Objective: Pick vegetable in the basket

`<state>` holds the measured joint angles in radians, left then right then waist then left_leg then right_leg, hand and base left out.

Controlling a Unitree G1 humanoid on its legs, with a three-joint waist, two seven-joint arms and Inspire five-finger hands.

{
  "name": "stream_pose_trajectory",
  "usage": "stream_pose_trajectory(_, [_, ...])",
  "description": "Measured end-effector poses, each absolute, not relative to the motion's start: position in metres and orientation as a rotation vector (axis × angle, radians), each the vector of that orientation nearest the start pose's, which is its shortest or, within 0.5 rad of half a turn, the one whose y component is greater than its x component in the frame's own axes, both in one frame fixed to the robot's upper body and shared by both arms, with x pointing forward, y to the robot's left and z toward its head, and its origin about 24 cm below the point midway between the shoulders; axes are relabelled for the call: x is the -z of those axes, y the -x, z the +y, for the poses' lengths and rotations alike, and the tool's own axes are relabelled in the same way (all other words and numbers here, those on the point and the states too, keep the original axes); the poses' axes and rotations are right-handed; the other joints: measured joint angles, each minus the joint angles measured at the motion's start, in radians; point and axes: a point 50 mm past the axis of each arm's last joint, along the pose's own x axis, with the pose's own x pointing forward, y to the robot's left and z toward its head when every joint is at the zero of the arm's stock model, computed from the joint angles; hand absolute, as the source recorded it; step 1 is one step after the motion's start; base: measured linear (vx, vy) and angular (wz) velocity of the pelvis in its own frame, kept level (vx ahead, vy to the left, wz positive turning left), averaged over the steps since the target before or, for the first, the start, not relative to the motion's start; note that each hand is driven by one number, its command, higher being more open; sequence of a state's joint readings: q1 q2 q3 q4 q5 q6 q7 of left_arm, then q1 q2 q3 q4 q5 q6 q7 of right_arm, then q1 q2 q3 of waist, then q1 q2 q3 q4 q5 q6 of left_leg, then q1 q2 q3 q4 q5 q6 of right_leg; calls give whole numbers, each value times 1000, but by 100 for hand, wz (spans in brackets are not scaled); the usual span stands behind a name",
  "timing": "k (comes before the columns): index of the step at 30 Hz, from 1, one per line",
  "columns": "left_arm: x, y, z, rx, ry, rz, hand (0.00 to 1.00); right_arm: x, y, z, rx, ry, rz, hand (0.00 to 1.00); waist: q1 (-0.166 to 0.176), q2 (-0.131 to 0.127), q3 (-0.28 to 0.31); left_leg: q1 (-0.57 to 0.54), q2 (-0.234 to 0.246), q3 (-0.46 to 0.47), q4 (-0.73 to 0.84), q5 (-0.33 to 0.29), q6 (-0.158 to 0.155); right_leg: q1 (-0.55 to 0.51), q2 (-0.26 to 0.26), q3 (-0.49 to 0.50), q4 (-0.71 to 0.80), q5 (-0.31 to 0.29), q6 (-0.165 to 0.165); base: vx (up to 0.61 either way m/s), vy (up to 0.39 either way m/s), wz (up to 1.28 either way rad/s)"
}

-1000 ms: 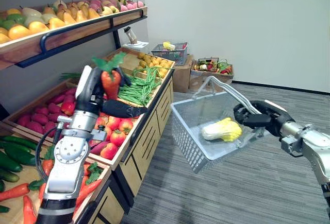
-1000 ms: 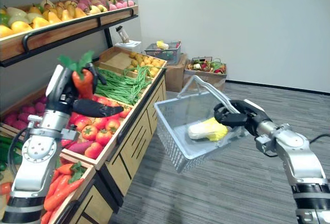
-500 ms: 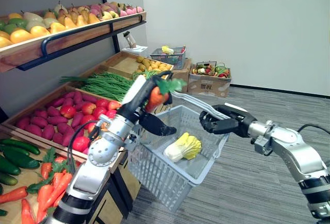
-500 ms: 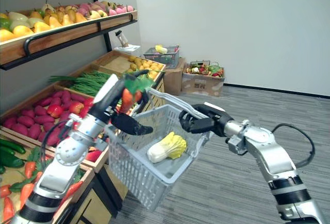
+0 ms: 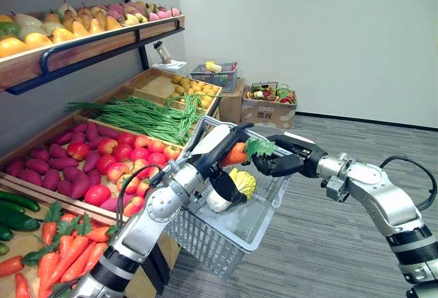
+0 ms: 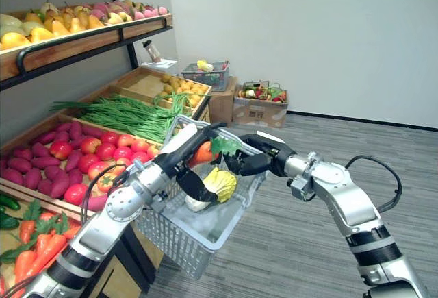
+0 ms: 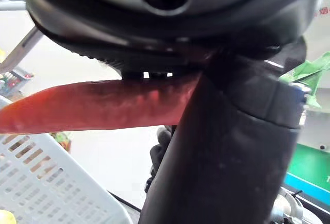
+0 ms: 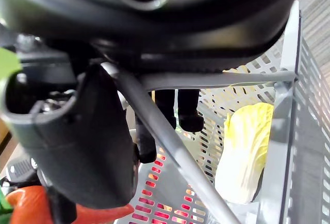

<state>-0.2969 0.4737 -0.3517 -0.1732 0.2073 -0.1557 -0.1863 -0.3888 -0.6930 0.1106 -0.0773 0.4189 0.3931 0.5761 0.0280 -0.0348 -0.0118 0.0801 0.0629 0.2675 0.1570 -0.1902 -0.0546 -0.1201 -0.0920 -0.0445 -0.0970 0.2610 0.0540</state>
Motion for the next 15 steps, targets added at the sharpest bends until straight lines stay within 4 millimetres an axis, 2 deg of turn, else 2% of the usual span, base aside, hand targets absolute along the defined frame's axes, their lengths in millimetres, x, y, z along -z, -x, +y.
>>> stream_pose_trajectory(4, [-135, -265, 105, 607, -710, -514, 0, -148, -299, -194, -698, 328, 98, 0, -10, -1, 0, 5, 5, 11, -2, -1, -2, 0, 7, 9, 0, 0, 0, -44, 6, -8])
stream_pose_trajectory(5, [-133, -264, 105, 611, -706, -514, 100, -147, -298, -194, -700, 328, 104, 0, -10, -1, 0, 5, 7, 15, -3, -2, -3, 0, 10, 12, 0, 0, -1, -55, -2, -10])
stream_pose_trajectory(8, [-124, -258, 103, 631, -720, -504, 100, -146, -297, -194, -697, 343, 108, 0, -11, -1, 1, 7, 13, 18, -3, -3, -6, 0, 16, 14, 0, -3, -4, -38, -4, -4])
stream_pose_trajectory(15, [-122, -258, 104, 591, -754, -518, 100, -146, -297, -194, -694, 346, 113, 0, -11, -1, 1, 10, 17, 17, -3, -3, -9, 0, 18, 12, 0, -3, -4, -16, 7, 0])
